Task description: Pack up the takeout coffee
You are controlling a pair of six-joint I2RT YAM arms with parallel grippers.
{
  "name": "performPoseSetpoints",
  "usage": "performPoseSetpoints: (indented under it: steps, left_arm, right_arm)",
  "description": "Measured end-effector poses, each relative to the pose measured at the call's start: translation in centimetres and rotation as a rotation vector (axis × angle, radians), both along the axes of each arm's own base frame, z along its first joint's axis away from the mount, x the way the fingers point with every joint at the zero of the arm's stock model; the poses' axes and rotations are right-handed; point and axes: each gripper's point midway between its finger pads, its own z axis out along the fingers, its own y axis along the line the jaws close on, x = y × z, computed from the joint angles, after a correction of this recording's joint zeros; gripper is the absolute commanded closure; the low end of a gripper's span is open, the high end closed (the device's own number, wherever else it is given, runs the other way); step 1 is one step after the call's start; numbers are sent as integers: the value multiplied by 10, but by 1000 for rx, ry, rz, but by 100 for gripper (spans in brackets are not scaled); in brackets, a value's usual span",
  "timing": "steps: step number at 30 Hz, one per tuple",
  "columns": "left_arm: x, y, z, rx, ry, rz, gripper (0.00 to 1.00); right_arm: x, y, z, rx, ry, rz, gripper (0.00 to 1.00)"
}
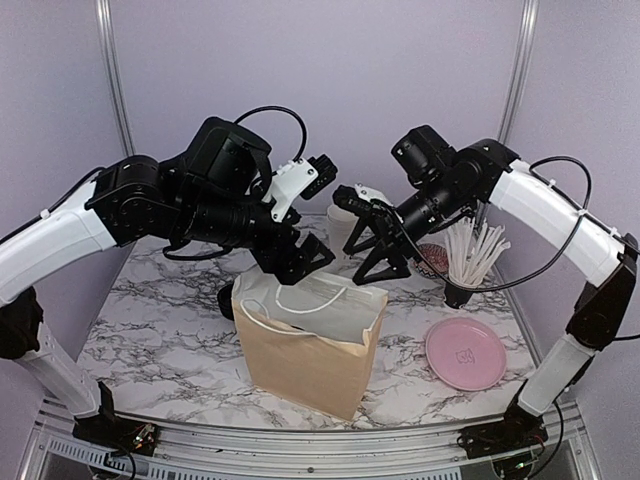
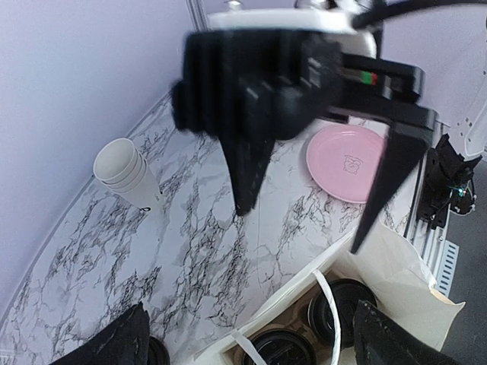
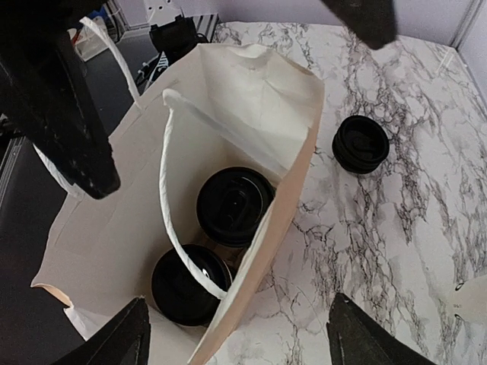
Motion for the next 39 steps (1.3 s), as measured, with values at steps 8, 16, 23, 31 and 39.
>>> performPoseSetpoints:
  steps: [8,16,23,31,39]
  left_arm:
    - [19,24,16,-30,-49,173,6]
    - [34,115,61,-162,-176,490,5]
    - [33,170,73,-262,-243,638,4]
    - [38,181,65,-260,-277,692,4]
    - [41,184,68,-261,-303,712,4]
  right_arm:
    - [-25,15,-32,-140,-75,45,18]
    - [-19,30,-50,-227,-190,4,40]
    - [3,46,-43,-210,-229,-58,78]
    - [16,53,-20,-140,-270,-82,99]
    - [-5,58,-12,-58,-223,37,99]
